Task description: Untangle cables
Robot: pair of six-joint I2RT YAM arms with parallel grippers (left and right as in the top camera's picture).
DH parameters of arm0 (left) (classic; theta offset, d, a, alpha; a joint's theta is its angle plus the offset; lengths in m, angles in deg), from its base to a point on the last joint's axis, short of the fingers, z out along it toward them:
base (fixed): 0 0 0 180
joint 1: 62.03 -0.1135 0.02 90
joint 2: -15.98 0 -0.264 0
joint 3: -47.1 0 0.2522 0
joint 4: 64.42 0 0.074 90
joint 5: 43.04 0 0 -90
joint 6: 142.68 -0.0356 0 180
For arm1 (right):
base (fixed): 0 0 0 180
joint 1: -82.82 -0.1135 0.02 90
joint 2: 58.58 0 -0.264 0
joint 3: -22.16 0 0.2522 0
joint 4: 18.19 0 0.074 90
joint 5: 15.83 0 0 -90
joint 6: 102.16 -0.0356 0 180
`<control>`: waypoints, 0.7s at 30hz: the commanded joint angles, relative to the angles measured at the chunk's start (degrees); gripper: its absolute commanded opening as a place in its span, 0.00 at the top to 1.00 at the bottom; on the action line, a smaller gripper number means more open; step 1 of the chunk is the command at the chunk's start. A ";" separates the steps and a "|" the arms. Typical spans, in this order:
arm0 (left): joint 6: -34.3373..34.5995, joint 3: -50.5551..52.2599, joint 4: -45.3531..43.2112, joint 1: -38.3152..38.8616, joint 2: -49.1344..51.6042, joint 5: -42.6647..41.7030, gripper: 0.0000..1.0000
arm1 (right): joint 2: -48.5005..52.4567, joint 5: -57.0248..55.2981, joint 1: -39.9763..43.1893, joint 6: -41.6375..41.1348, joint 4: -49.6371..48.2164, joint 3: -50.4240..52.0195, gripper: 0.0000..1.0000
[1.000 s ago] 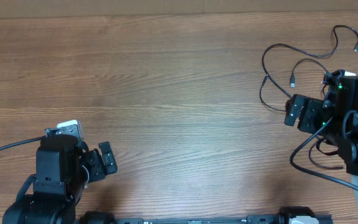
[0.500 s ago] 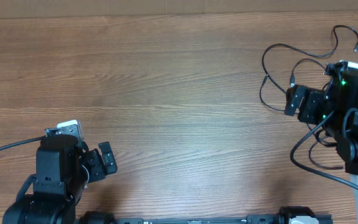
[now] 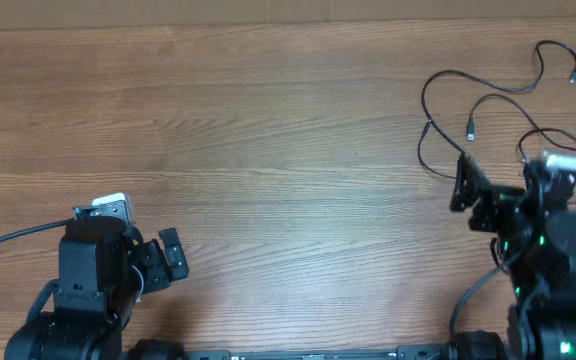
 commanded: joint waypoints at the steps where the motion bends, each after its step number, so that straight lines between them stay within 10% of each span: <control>1: 1.01 0.09 -0.11 0.07 -0.13 0.48 0.00 | -6.47 0.24 0.20 0.42 -2.67 3.78 0.00; 21: 1.01 0.09 -0.11 0.07 -0.13 0.48 0.00 | -29.55 -0.15 -1.95 0.42 -32.13 30.58 0.00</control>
